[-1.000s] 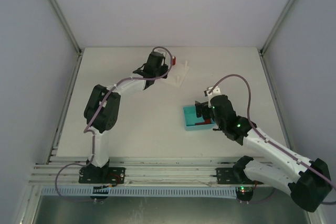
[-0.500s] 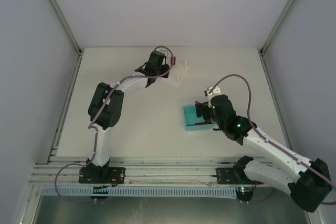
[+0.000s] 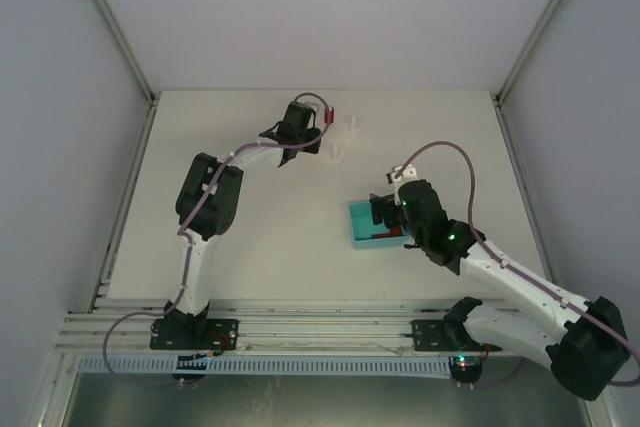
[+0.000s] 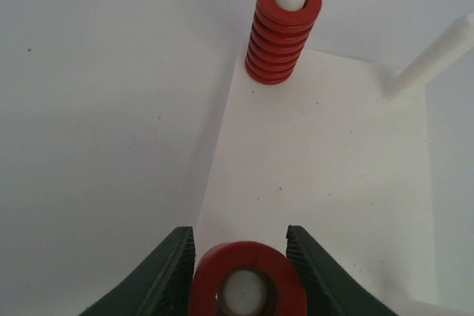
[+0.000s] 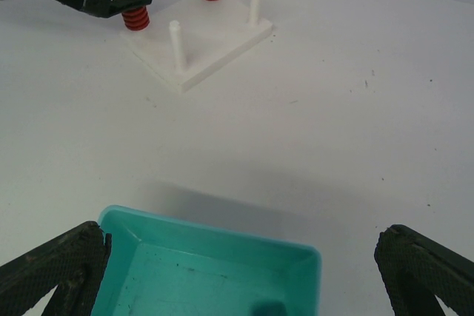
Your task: Install the large spring
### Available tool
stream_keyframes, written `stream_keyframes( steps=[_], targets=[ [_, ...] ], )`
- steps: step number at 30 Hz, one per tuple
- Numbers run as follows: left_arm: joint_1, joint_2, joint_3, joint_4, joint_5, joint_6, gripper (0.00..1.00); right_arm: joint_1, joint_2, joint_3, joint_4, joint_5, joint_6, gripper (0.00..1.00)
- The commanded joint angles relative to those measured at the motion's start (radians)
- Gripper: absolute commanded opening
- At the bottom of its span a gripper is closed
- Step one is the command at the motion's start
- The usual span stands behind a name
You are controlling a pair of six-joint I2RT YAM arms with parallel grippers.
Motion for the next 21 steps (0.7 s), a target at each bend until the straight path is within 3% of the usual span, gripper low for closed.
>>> stream_keyframes(
  steps=[1,5,10,15,19,21],
  targets=[
    [0.007,-0.008,0.048,0.003,0.027,0.003,0.43,-0.005,0.021,0.002,0.022,-0.01,0.007,0.99],
    [0.007,-0.05,0.033,0.0,0.048,-0.01,0.55,-0.007,0.045,0.005,0.029,-0.017,0.01,0.99],
    [0.007,-0.173,-0.058,0.015,0.066,-0.039,0.63,-0.023,0.081,0.048,-0.008,-0.052,0.02,0.99],
    [0.007,-0.375,-0.266,0.094,0.098,-0.098,0.7,-0.069,0.196,0.209,-0.266,-0.13,0.03,0.99],
    [0.005,-0.546,-0.477,0.186,0.132,-0.162,0.99,-0.094,0.274,0.321,-0.422,-0.278,-0.025,0.86],
    [0.003,-0.627,-0.586,0.233,0.147,-0.201,0.99,-0.096,0.301,0.355,-0.491,-0.35,-0.073,0.79]
  ],
)
